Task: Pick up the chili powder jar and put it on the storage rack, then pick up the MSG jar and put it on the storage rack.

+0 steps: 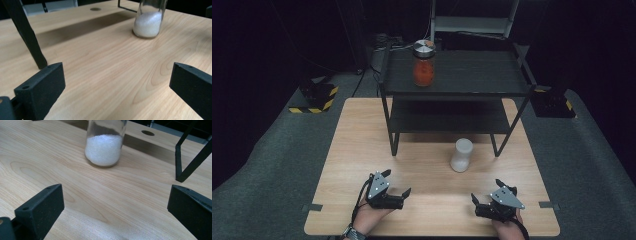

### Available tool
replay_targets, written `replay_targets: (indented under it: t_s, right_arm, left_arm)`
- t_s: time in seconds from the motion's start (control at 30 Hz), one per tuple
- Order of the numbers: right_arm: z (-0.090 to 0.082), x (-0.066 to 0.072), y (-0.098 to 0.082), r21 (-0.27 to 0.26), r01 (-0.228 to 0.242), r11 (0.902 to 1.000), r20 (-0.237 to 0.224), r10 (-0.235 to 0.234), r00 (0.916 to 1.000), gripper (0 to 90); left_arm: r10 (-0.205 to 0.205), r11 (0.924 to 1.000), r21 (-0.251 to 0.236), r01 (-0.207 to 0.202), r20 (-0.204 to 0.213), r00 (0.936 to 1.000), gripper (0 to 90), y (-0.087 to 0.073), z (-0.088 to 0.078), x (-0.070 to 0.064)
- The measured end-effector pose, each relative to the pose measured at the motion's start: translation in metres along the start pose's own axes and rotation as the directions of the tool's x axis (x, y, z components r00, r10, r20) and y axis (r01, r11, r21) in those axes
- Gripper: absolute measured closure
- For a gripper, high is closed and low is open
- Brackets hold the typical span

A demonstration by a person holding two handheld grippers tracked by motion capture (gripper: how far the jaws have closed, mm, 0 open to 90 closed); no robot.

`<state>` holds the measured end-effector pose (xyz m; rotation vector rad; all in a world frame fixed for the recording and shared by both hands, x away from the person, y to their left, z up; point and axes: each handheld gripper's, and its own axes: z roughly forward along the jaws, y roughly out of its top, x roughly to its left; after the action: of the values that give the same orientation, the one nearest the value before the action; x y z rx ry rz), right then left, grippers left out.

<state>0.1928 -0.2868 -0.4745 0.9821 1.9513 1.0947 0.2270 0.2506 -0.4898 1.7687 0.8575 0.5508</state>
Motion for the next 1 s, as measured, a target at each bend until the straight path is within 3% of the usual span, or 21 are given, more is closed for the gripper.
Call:
replay_targets:
  t_s: [0.43, 0.6, 0.83, 1.0]
  right_arm:
    - [0.000, 0.000, 0.000, 0.001, 0.004, 1.0000, 0.001, -0.004, 1.0000, 0.2]
    - [0.000, 0.000, 0.001, 0.003, 0.004, 1.0000, 0.000, -0.004, 1.0000, 0.2]
    - [0.000, -0.001, 0.000, 0.001, -0.004, 1.0000, -0.005, 0.004, 1.0000, 0.2]
    - [0.000, -0.002, 0.001, 0.003, -0.002, 1.0000, -0.010, 0.002, 0.9999, 0.2]
  left_arm:
    - [0.035, 0.9977, 0.059, -0.033, -0.036, 0.9987, 0.5, 0.003, -0.004, -0.006]
    - [0.020, 0.9980, 0.060, -0.017, -0.046, 0.9988, 0.5, 0.003, -0.004, -0.006]
    - [0.063, 0.9964, 0.060, -0.060, -0.047, 0.9969, 0.6, 0.002, -0.008, -0.011]
    - [0.061, 0.9963, 0.064, -0.058, -0.045, 0.9972, 0.6, 0.001, -0.010, -0.011]
